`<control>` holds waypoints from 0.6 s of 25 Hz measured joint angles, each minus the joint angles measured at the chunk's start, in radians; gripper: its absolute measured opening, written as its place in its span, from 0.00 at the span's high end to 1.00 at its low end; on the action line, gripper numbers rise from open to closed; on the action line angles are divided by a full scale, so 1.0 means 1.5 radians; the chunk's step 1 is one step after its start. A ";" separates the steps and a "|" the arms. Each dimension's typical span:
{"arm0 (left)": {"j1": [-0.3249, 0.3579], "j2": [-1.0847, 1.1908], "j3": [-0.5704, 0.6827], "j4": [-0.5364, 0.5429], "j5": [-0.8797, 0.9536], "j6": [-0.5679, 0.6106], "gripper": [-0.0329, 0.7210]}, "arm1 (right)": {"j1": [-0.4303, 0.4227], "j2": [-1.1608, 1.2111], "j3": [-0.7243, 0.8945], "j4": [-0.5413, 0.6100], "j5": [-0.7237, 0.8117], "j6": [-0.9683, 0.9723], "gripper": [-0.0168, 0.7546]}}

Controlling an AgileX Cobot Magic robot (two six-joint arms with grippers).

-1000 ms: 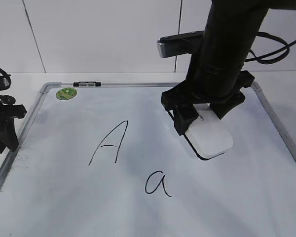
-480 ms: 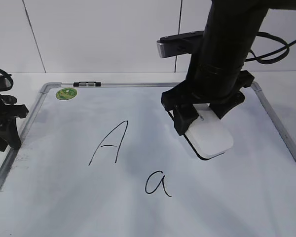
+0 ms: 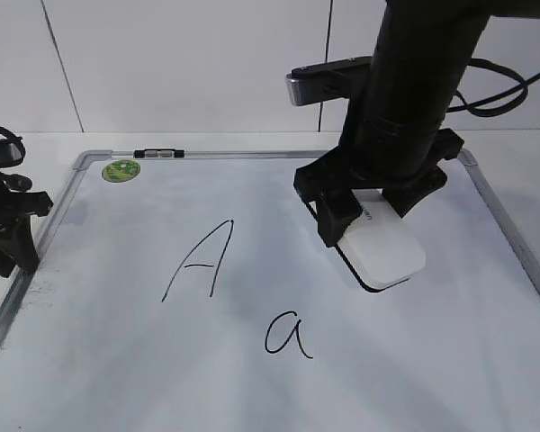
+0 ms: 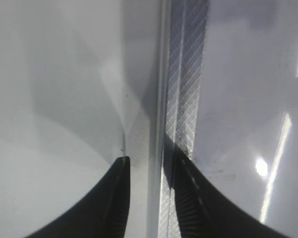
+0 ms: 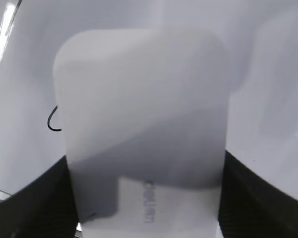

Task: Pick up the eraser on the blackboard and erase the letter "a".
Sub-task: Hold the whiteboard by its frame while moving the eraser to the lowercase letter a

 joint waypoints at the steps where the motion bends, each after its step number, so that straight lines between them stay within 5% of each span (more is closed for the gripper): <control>1: 0.000 0.000 0.000 -0.001 0.000 0.000 0.65 | 0.000 0.000 0.000 0.000 0.000 0.000 0.27; 6: 0.000 0.000 0.000 -0.001 -0.003 0.000 0.67 | 0.000 0.000 0.000 0.000 0.000 -0.001 0.27; 12: 0.000 0.000 0.000 -0.009 -0.003 0.000 0.92 | 0.000 0.000 0.000 0.000 0.000 -0.001 0.27; 15: 0.000 0.000 0.000 -0.009 -0.003 0.001 0.93 | 0.000 0.000 0.000 0.000 0.000 -0.001 0.27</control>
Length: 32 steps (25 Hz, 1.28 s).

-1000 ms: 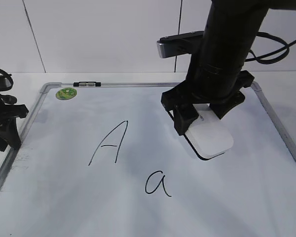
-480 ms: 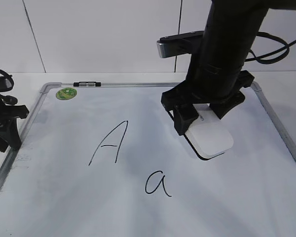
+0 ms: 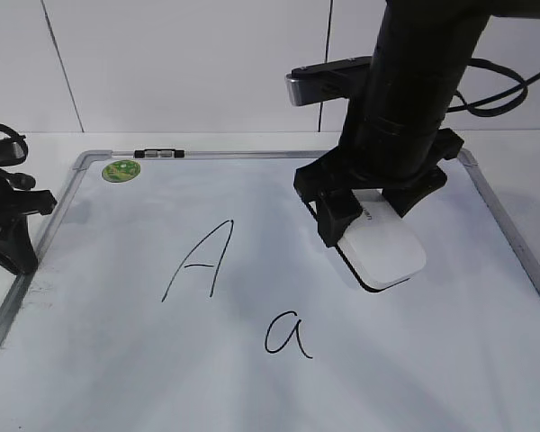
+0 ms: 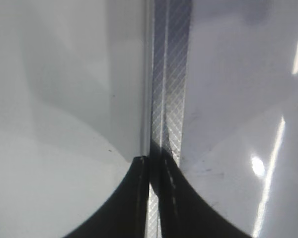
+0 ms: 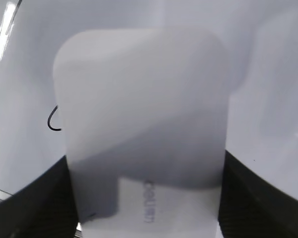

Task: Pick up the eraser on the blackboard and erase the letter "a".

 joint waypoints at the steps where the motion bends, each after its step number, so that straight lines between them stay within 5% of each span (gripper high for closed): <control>1: 0.000 0.000 0.000 0.000 0.000 0.000 0.93 | 0.000 0.000 0.000 0.000 0.000 0.000 0.27; 32: 0.000 0.000 0.000 -0.009 0.000 0.003 0.93 | 0.077 0.163 -0.004 0.000 -0.004 -0.009 0.27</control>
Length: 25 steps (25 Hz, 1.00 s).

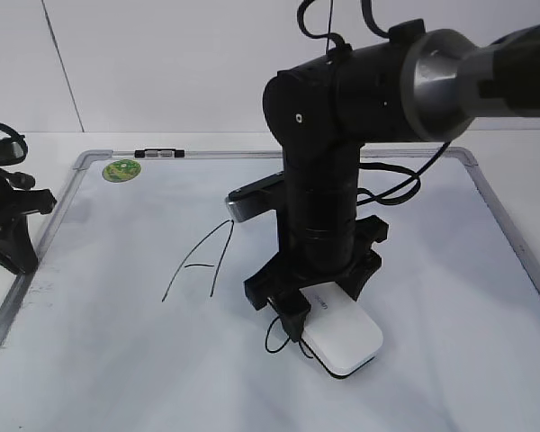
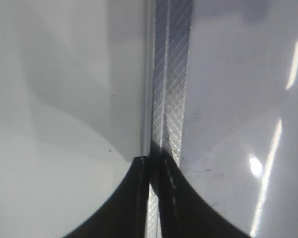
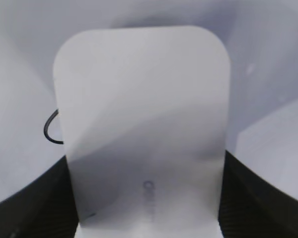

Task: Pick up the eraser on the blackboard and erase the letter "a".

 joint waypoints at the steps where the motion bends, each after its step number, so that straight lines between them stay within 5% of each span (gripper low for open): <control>1: 0.000 0.000 0.000 0.000 0.000 0.000 0.93 | 0.000 0.004 0.000 0.000 0.000 0.000 0.27; 17: 0.000 0.000 0.000 0.000 0.000 0.000 0.93 | 0.000 0.029 -0.006 0.007 0.001 -0.007 0.27; 25: 0.000 0.000 0.000 0.000 0.000 0.000 0.92 | 0.056 0.030 -0.006 -0.002 0.001 -0.007 0.27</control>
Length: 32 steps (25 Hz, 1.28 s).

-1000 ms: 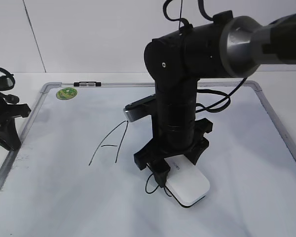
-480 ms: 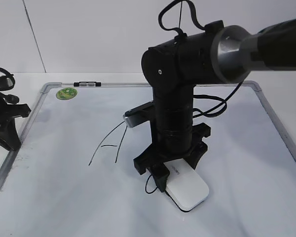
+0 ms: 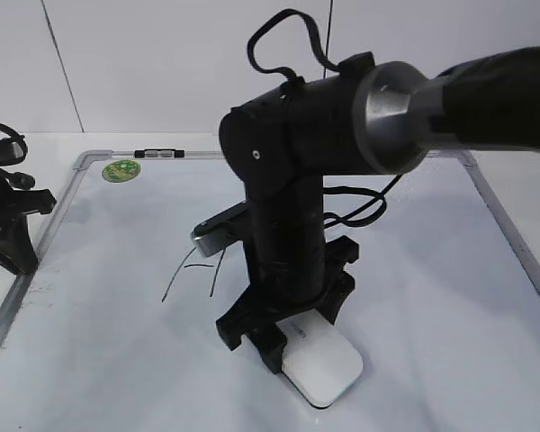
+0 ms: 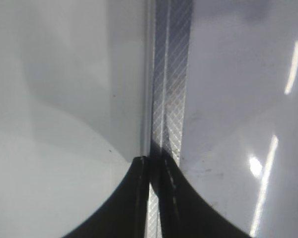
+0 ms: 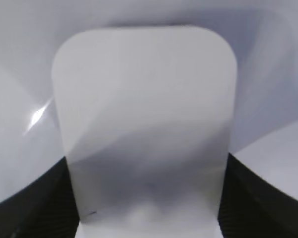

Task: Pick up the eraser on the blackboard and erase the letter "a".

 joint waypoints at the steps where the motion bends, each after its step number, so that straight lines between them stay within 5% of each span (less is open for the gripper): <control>1: 0.000 0.000 0.000 0.000 0.000 0.000 0.92 | 0.008 0.000 0.000 0.000 0.000 0.000 0.27; 13: 0.000 0.000 0.000 0.000 0.000 0.000 0.92 | 0.043 0.000 0.000 -0.003 0.000 0.000 0.27; 32: 0.000 0.000 0.000 -0.003 -0.001 0.000 0.91 | -0.064 0.000 -0.003 -0.004 0.000 0.018 0.27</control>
